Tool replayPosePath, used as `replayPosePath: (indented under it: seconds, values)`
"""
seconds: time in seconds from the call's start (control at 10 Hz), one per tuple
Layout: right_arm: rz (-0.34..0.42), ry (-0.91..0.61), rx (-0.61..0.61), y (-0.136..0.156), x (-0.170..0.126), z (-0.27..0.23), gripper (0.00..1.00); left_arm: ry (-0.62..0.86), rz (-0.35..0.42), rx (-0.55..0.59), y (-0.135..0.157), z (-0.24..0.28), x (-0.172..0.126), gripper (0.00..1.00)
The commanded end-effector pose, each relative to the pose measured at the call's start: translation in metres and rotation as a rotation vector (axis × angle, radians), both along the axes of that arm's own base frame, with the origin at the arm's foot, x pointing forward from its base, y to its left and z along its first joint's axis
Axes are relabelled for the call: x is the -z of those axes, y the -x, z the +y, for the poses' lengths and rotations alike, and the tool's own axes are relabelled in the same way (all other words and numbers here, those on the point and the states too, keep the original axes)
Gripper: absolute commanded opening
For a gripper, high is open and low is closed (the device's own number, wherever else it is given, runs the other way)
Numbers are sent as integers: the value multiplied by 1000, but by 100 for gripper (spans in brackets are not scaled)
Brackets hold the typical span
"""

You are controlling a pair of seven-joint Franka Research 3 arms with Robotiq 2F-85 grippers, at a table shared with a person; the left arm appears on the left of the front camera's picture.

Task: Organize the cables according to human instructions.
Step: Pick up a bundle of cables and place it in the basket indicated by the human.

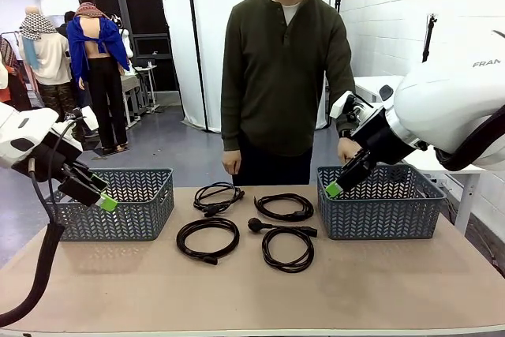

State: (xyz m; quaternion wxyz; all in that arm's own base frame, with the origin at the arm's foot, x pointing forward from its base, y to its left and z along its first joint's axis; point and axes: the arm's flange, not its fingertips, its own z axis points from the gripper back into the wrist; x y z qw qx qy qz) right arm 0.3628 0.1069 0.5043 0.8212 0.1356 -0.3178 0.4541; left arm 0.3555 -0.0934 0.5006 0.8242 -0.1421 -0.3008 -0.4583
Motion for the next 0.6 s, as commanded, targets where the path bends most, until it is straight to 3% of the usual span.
replayPosePath:
  seconds: [0.0,0.2,0.4,0.5]
  values:
    - [3,-18,-6,-2,2,2,100,11,4,13,-1,1,2,100]
    - [0,0,0,0,0,0,100,11,4,13,-1,1,2,100]
    - [-49,163,-77,-18,-7,6,100,11,4,13,-1,1,2,100]
    - [-28,229,-114,-32,-9,11,100,11,4,13,-1,1,2,100]
